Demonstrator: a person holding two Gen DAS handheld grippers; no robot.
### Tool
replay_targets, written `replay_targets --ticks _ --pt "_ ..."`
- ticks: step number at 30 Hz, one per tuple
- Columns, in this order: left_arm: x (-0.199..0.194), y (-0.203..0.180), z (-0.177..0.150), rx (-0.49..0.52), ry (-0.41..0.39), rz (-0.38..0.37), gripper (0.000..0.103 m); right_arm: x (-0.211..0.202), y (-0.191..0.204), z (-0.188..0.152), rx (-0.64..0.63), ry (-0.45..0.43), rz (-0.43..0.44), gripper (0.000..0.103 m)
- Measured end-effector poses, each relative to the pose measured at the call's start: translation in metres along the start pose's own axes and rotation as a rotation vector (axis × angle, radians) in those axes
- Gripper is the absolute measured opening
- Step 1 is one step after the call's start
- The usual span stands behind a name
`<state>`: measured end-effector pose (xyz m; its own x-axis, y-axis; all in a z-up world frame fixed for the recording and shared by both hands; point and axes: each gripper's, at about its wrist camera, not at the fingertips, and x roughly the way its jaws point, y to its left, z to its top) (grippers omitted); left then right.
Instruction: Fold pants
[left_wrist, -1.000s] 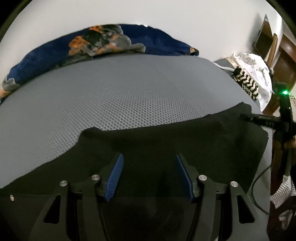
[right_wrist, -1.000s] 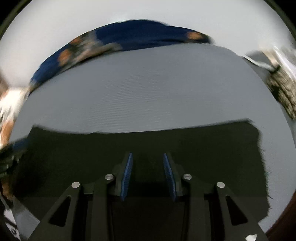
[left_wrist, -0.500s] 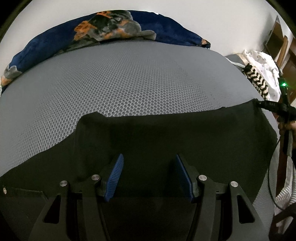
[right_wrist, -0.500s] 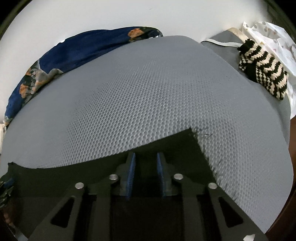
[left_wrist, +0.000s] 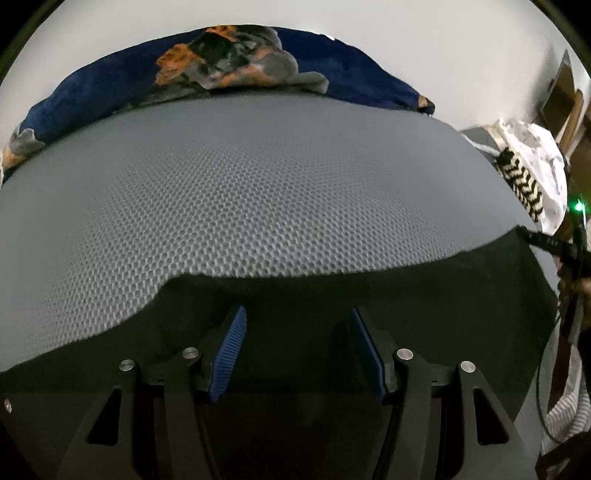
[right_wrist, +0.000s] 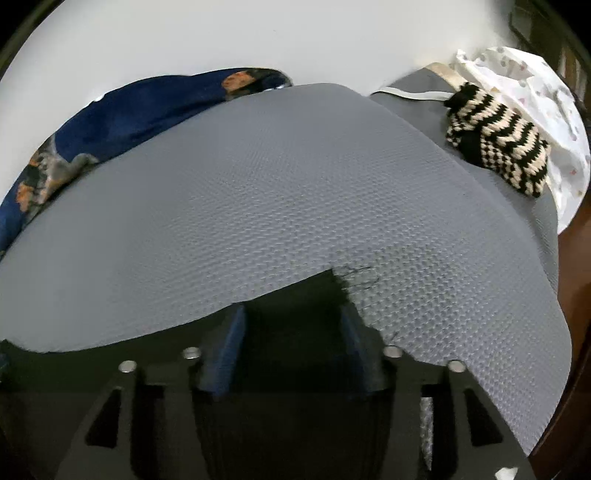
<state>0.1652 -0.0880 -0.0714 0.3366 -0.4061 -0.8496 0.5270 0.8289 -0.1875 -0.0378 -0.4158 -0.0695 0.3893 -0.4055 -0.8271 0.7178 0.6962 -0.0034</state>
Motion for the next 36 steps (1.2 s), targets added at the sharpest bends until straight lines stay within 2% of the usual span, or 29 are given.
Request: replay_targets --ticks 2,6,13,17,22,25,27,32,36 --pt "0.005 0.005 0.004 -0.013 0.01 0.019 0.059 -0.001 -0.001 0.001 -0.01 0.007 -0.008 0.049" --pt "0.006 0.012 0.012 -0.066 0.011 -0.003 0.059 -0.016 -0.011 -0.001 -0.001 0.011 0.004 0.05" --pt "-0.015 0.001 0.0 -0.039 -0.002 0.005 0.059 -0.041 -0.055 -0.021 0.132 0.055 0.243 0.051" --pt "-0.026 -0.008 -0.014 -0.031 0.012 -0.01 0.059 -0.053 -0.075 -0.032 0.159 0.065 0.298 0.052" --pt "-0.037 -0.025 -0.032 0.002 0.029 -0.032 0.06 -0.055 -0.101 -0.046 0.238 0.13 0.401 0.052" --pt "-0.042 -0.034 -0.041 0.016 0.033 -0.055 0.062 -0.052 -0.116 -0.053 0.281 0.162 0.445 0.05" --pt "-0.043 -0.039 -0.045 0.027 0.041 -0.067 0.062 -0.048 -0.125 -0.057 0.309 0.187 0.468 0.045" --pt "-0.043 -0.05 -0.056 0.049 0.062 -0.077 0.062 -0.034 -0.137 -0.069 0.322 0.266 0.543 0.041" --pt "-0.04 -0.058 -0.064 0.061 0.085 -0.083 0.062 -0.028 -0.144 -0.077 0.353 0.257 0.64 0.041"
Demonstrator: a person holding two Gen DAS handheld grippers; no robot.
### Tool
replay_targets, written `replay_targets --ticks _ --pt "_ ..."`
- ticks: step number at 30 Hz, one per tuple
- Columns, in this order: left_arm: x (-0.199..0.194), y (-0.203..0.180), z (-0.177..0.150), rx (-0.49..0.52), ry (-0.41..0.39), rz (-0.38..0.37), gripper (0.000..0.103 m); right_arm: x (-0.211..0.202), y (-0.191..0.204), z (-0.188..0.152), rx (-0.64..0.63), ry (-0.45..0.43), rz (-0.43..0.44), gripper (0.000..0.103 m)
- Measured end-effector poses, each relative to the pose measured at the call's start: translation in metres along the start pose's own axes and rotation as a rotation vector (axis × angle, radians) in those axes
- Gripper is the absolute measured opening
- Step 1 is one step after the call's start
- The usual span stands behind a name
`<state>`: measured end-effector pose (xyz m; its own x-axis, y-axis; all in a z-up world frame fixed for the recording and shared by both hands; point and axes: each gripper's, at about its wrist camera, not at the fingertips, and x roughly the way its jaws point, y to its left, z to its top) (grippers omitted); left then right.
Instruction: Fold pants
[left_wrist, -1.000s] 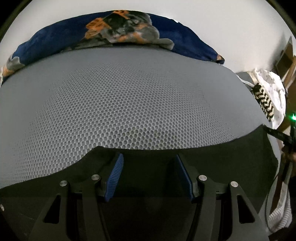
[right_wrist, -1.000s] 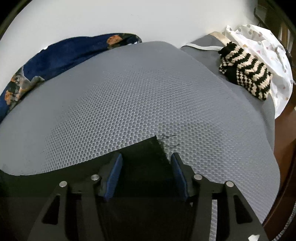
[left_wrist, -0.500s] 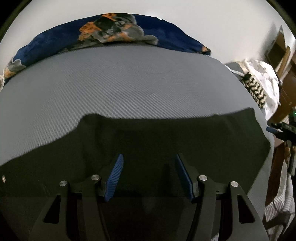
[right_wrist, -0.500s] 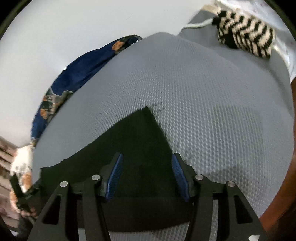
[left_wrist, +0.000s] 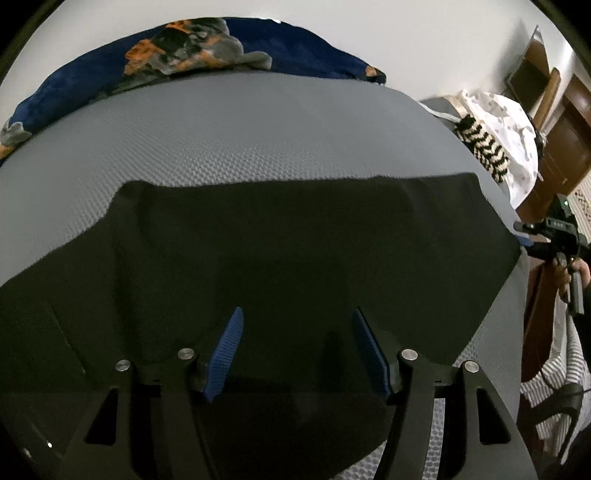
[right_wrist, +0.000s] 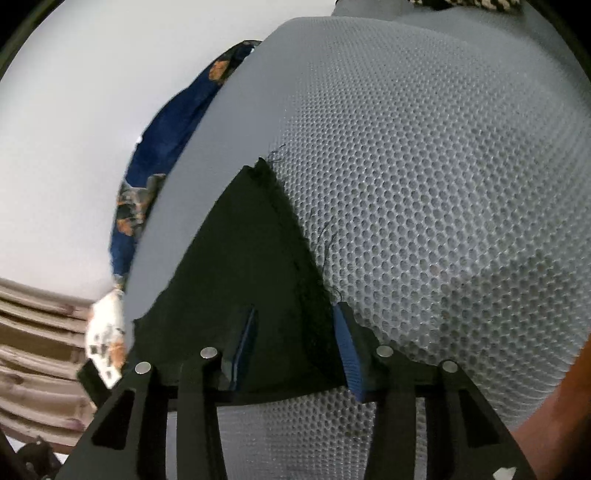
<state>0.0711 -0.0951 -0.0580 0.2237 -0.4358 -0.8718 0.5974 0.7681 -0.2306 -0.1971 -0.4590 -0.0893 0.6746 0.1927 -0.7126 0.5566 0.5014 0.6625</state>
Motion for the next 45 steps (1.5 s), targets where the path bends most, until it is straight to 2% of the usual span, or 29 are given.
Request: replay_targets --ticks 4,7,10,13,15,19,22,26,33,37,40,45 --pt "0.007 -0.006 -0.007 0.003 0.028 -0.011 0.062 0.001 -0.009 -0.002 0.012 0.014 0.075 0.039" --pt "0.008 -0.015 -0.012 0.038 0.01 0.021 0.066 0.005 -0.006 -0.005 0.002 0.024 0.103 0.038" --pt "0.011 -0.019 -0.013 0.05 0.003 0.029 0.071 0.014 0.0 -0.009 -0.01 0.029 0.117 0.032" --pt "0.012 -0.021 -0.013 0.057 -0.002 0.037 0.072 0.021 0.009 -0.013 -0.012 -0.006 0.066 0.015" --pt "0.01 -0.018 -0.012 0.042 -0.002 0.024 0.072 0.021 0.019 -0.017 -0.018 -0.053 0.01 0.014" --pt "-0.007 -0.003 -0.008 -0.014 -0.024 -0.002 0.072 0.019 0.048 -0.023 -0.062 -0.112 -0.043 0.013" --pt "-0.027 0.012 -0.002 -0.038 -0.069 0.023 0.072 0.018 0.083 -0.024 -0.103 -0.142 -0.032 0.013" --pt "-0.058 0.036 0.001 -0.086 -0.13 0.046 0.072 0.028 0.133 -0.022 -0.172 -0.137 0.006 0.012" --pt "-0.093 0.07 -0.008 -0.144 -0.168 0.083 0.072 0.084 0.231 -0.038 -0.32 -0.027 0.113 0.012" --pt "-0.104 0.089 -0.023 -0.201 -0.173 0.083 0.072 0.141 0.288 -0.063 -0.412 0.096 0.185 0.012" --pt "-0.112 0.101 -0.036 -0.245 -0.191 0.079 0.072 0.184 0.318 -0.089 -0.471 0.189 0.203 0.012" --pt "-0.12 0.118 -0.051 -0.321 -0.211 0.054 0.072 0.236 0.337 -0.131 -0.531 0.331 0.194 0.012"
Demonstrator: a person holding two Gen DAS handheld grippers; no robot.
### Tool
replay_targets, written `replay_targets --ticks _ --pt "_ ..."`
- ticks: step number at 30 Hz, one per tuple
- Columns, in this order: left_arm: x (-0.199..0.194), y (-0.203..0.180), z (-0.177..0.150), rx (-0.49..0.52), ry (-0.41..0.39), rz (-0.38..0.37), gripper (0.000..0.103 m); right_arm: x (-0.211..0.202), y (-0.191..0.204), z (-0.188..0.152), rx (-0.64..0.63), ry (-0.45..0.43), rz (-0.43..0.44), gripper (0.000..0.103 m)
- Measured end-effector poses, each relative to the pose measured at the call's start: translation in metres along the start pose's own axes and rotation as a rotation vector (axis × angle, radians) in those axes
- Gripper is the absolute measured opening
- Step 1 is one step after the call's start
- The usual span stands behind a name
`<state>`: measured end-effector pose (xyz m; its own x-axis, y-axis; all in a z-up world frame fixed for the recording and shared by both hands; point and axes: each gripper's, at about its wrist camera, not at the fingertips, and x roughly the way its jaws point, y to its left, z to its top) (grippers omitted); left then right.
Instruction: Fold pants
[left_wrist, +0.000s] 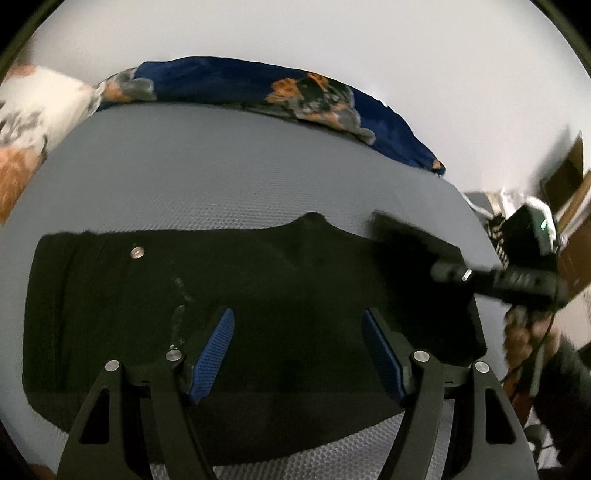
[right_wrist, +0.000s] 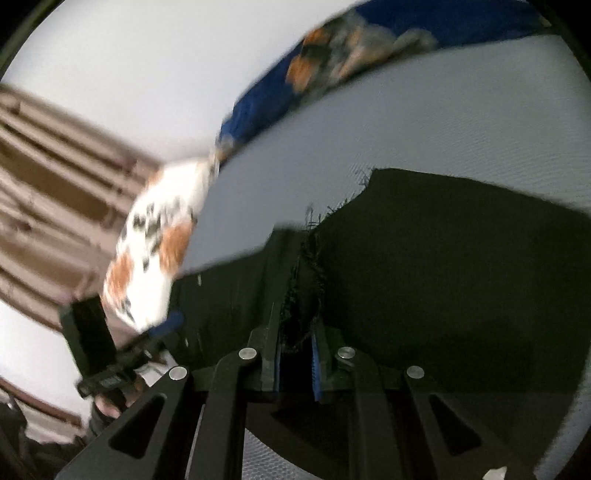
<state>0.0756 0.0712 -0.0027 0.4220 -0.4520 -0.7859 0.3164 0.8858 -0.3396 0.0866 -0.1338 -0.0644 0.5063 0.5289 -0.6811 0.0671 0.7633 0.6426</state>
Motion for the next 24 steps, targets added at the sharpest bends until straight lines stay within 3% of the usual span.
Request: replay_targets --ticks 5,12,15,16,20,24 --pt "-0.001 0.012 -0.004 -0.068 0.013 -0.052 0.072 0.037 0.015 -0.02 -0.057 0.104 -0.007 0.012" --pt "0.005 0.008 -0.01 -0.072 0.044 -0.085 0.072 0.065 0.023 -0.042 -0.133 0.202 -0.059 0.014" --pt "0.007 0.008 -0.012 -0.083 0.063 -0.103 0.072 0.064 0.027 -0.039 -0.116 0.209 -0.023 0.024" --pt "0.008 0.008 -0.012 -0.09 0.07 -0.11 0.072 0.06 0.028 -0.039 -0.105 0.205 -0.01 0.03" --pt "0.013 0.008 -0.014 -0.135 0.11 -0.161 0.072 0.03 0.029 -0.039 -0.093 0.14 0.015 0.032" --pt "0.022 0.003 -0.015 -0.194 0.164 -0.235 0.072 -0.014 0.018 -0.039 -0.063 0.017 -0.041 0.04"
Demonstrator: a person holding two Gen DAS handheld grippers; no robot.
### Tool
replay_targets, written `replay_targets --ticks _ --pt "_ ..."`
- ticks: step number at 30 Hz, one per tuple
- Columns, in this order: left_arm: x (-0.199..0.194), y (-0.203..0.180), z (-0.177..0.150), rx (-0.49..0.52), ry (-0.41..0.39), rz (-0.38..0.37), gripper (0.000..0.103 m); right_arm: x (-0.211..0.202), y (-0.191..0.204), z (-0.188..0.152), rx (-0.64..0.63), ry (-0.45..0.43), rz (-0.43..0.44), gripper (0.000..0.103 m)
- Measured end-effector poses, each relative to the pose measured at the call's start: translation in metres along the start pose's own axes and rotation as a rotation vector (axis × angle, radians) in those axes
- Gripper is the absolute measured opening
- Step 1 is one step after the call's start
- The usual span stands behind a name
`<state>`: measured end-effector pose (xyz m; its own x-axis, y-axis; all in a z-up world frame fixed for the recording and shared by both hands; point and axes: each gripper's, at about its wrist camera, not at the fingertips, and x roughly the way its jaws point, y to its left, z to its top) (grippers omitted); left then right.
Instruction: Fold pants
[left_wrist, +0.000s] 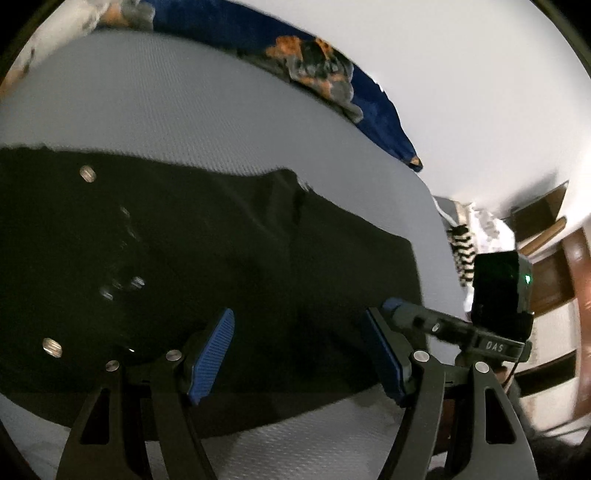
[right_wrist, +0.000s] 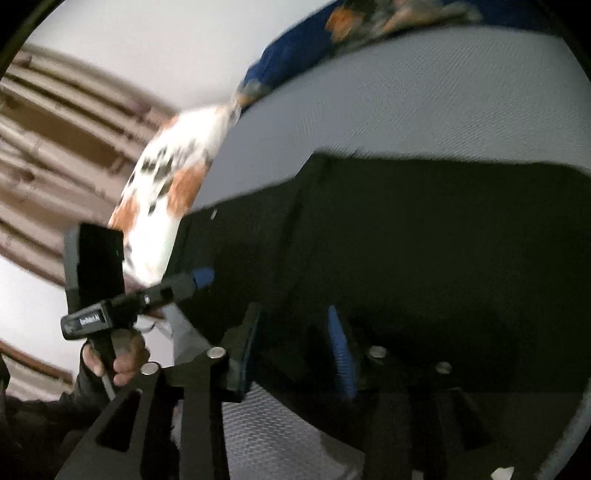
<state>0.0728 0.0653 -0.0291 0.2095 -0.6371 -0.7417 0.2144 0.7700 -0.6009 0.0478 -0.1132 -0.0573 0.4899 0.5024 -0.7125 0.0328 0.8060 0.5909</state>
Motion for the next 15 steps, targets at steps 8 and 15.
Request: replay_targets --ticks 8,15 --pt "0.039 -0.012 -0.002 -0.072 0.159 -0.026 0.069 -0.051 -0.028 -0.01 0.097 -0.137 -0.039 0.041" --pt "0.064 -0.005 -0.009 -0.152 0.228 0.001 0.062 -0.054 -0.031 -0.009 0.1 -0.173 -0.053 0.044"
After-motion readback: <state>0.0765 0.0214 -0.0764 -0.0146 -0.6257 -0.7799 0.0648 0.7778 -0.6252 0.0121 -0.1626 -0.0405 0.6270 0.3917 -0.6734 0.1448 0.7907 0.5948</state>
